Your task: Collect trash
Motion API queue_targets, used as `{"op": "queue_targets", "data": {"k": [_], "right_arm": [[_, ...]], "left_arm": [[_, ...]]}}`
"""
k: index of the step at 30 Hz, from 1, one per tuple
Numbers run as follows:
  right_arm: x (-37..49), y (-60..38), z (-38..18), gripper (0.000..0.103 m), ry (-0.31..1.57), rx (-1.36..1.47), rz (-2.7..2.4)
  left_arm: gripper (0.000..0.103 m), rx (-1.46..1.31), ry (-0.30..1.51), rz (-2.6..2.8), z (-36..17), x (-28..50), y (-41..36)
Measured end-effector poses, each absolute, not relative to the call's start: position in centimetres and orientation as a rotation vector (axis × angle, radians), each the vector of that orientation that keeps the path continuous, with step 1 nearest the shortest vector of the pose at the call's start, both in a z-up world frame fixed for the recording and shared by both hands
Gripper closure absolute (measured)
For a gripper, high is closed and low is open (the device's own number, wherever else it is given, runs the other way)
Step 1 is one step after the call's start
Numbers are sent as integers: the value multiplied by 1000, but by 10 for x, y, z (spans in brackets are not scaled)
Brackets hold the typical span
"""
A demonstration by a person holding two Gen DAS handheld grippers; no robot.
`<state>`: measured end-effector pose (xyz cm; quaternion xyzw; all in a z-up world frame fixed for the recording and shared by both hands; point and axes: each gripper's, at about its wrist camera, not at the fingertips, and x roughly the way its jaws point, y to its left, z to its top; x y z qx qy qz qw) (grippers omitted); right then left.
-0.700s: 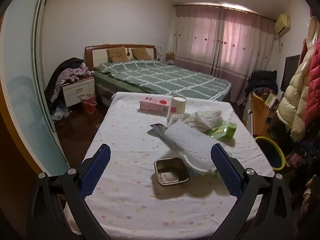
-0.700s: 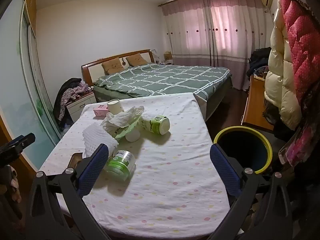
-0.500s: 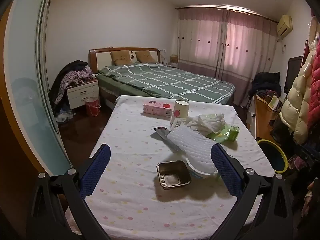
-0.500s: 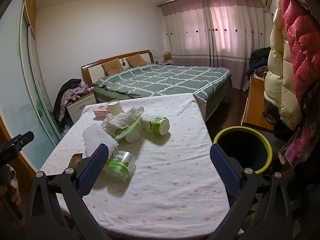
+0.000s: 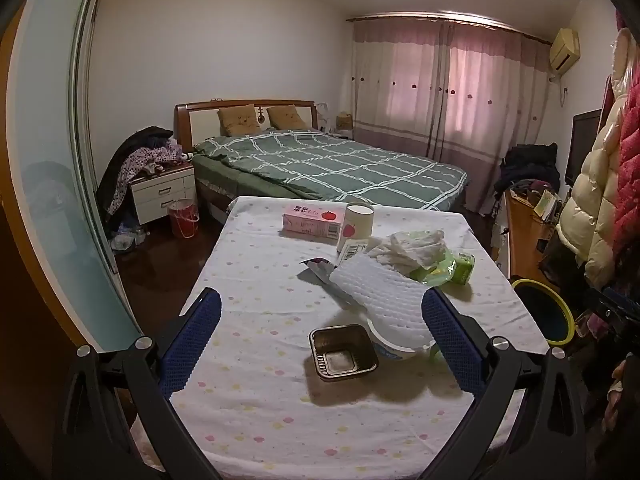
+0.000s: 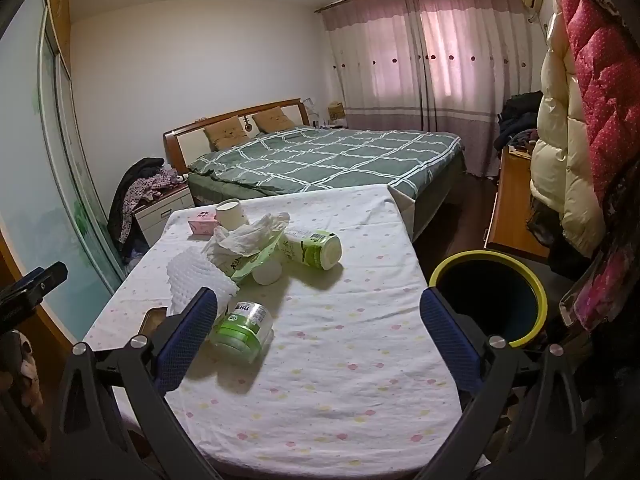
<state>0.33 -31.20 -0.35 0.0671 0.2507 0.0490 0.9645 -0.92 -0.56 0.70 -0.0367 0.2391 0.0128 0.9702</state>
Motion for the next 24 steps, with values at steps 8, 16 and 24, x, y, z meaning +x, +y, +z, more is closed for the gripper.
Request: {"op": "queue_targets", "data": {"k": [8, 16, 24], "right_arm": [[6, -313, -5, 6, 511, 142, 99], [8, -312, -8, 6, 517, 148, 96], [9, -312, -9, 6, 519, 151, 97]], "left_arm": [[4, -75, 484, 28, 11, -9, -6], [4, -76, 489, 28, 9, -8, -5], [4, -70, 502, 17, 5, -5, -8]]}}
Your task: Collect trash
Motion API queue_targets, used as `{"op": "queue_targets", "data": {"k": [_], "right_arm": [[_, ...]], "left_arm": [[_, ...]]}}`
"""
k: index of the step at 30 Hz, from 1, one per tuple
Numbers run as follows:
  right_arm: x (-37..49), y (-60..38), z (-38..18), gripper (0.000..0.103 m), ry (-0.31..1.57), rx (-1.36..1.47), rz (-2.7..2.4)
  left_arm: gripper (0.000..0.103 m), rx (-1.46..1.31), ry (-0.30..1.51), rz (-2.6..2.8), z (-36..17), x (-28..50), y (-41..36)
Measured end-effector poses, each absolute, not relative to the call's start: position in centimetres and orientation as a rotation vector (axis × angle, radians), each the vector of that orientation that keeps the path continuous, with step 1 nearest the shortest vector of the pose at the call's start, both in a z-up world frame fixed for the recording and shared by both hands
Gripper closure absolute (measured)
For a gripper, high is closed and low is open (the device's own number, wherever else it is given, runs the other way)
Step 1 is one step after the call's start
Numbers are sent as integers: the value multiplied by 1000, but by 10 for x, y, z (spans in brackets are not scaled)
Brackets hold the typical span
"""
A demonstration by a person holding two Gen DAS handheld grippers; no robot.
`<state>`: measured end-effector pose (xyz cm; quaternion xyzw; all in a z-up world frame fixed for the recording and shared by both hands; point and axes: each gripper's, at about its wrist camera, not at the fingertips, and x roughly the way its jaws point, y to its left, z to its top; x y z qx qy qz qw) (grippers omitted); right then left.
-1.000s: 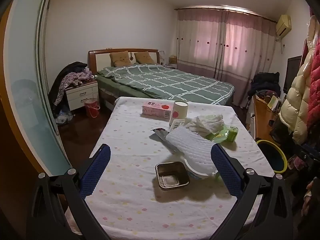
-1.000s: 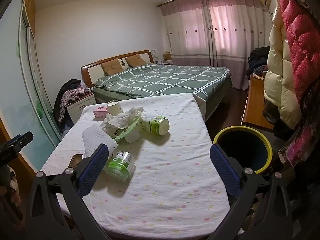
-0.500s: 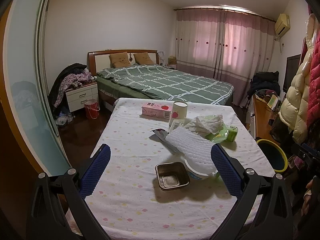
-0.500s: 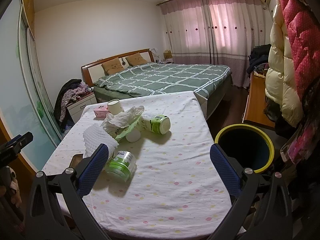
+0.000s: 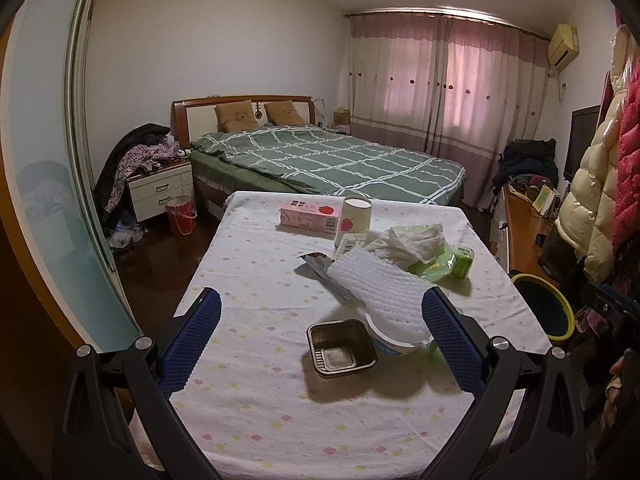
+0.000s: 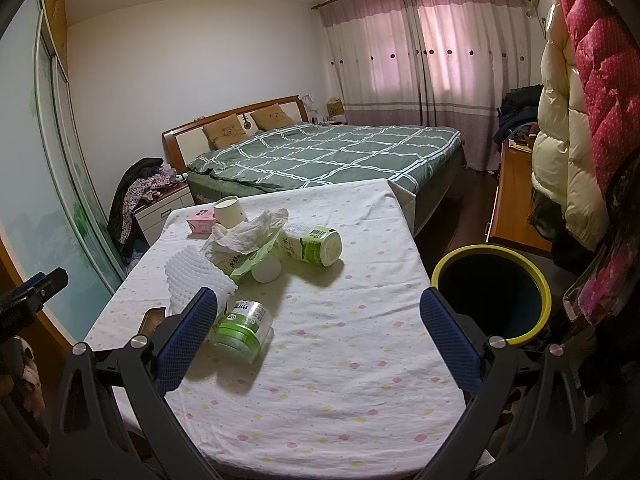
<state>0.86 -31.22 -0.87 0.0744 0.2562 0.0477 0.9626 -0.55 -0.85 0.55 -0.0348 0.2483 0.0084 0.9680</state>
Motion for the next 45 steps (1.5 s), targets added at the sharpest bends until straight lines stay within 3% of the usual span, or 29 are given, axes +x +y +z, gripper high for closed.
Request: {"op": "queue_targets", "data": {"k": [45], "right_arm": [[11, -310, -14, 6, 526, 160, 100]], "left_arm": [[4, -62, 526, -8, 1, -1, -15]]}}
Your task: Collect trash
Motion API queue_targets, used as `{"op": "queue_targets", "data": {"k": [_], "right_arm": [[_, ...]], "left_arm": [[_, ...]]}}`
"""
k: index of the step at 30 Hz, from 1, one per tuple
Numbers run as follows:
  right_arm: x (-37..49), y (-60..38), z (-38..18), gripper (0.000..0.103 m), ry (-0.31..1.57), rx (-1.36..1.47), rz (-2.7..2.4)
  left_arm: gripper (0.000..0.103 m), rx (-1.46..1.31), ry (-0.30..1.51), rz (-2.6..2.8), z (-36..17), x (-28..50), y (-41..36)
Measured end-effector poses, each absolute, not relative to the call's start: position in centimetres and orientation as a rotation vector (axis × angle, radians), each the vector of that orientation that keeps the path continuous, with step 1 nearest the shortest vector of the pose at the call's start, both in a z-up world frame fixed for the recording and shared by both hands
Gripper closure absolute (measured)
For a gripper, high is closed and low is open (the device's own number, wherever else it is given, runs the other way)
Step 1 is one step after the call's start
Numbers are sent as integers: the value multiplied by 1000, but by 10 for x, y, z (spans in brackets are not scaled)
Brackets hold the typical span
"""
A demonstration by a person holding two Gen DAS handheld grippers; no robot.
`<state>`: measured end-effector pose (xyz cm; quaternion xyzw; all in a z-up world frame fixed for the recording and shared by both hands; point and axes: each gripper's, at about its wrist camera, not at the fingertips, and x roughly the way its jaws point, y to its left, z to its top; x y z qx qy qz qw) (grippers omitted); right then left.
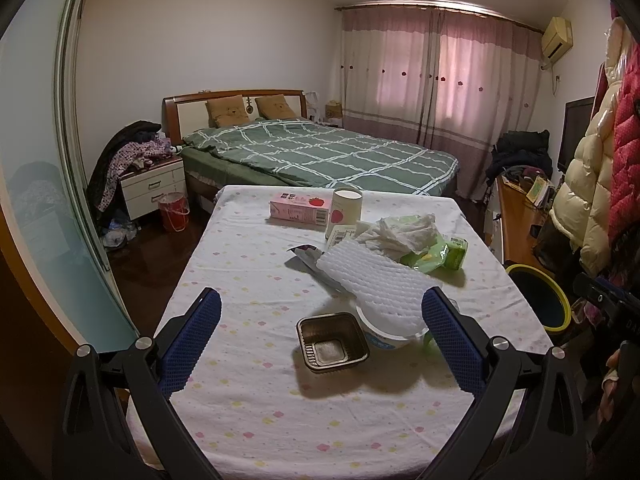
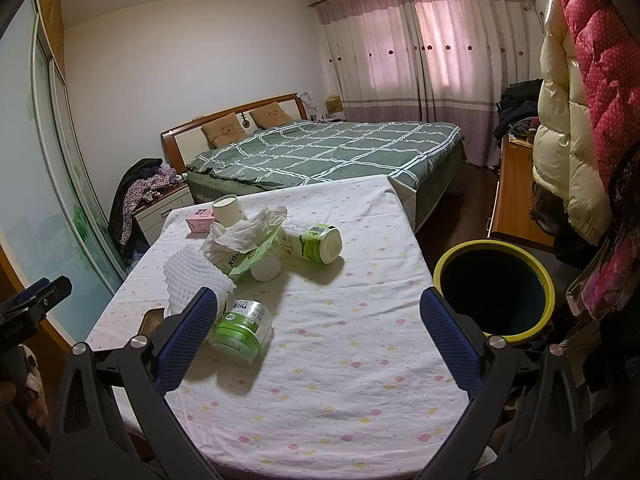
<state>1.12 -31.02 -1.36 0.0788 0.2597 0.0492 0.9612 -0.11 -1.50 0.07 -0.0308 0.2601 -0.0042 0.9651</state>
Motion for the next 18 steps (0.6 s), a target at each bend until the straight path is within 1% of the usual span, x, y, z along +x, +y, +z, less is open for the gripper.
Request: {"op": "queue_targets", "data": {"k": [10, 18], "right_arm": [[13, -310, -15, 6, 530, 162, 98], [26, -307, -17, 6, 533, 156, 87]], "left_arm": [[4, -59, 527, -13, 0, 1, -16], [4, -46, 546, -20, -7, 26, -21]]}}
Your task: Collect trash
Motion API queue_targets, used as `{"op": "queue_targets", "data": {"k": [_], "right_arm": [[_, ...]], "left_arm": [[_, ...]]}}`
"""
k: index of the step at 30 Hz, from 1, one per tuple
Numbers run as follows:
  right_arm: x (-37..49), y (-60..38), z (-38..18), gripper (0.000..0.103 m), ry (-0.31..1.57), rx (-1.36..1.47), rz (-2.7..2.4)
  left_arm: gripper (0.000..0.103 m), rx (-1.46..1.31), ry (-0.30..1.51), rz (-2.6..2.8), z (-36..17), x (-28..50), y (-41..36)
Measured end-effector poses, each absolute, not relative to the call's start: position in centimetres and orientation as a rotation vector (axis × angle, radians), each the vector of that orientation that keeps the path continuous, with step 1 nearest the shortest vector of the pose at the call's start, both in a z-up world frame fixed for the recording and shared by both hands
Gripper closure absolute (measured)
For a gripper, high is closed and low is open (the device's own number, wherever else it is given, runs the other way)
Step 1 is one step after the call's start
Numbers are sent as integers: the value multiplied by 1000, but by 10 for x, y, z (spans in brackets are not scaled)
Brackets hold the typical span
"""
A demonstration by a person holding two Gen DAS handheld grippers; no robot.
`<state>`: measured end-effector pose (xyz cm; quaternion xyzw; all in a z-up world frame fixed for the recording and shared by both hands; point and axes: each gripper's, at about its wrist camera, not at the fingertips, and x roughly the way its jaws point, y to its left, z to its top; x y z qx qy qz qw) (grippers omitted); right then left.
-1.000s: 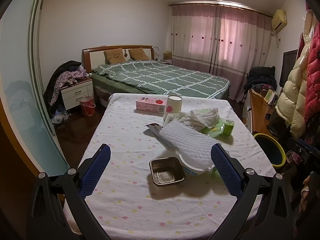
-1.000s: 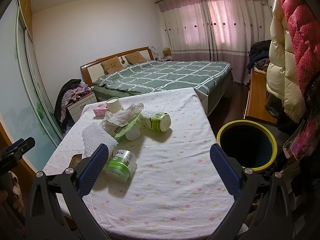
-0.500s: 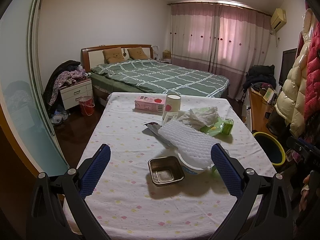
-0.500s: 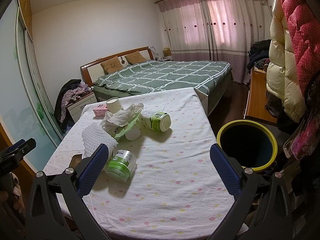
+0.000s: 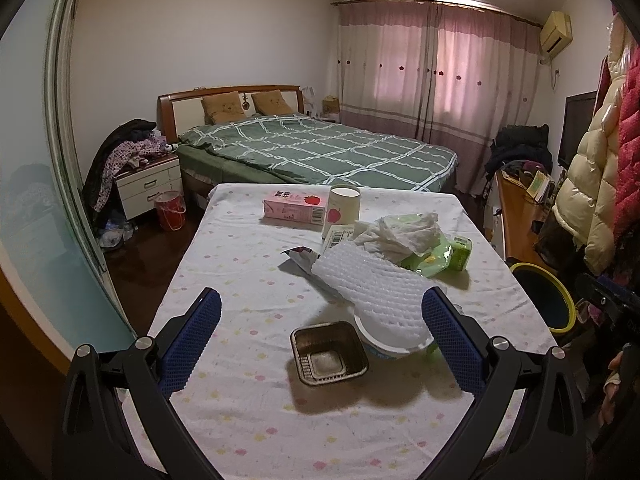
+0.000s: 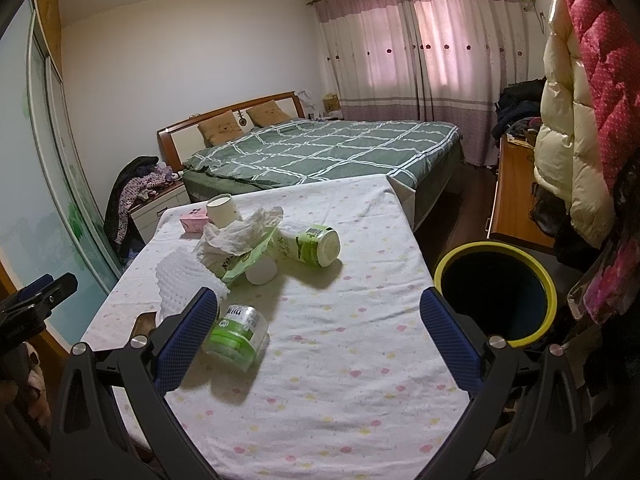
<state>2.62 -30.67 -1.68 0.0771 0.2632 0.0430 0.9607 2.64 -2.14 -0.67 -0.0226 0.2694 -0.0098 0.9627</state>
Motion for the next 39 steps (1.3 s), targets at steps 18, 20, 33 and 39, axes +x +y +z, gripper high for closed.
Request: {"op": "queue_targets", "data": {"k": [18, 20, 33, 39], "right_arm": [[158, -255, -19, 20, 568, 54, 170], [175, -245, -21, 26, 586, 38, 191], [250, -191, -66, 38, 723, -40, 216], [249, -183, -66, 95, 728, -64, 235]], "left_arm": [[4, -31, 579, 11, -24, 153, -8], [4, -30, 575, 16, -27, 172, -4], [4, -81, 539, 36, -50, 242, 32], [4, -94, 544, 34, -57, 238, 35]]}}
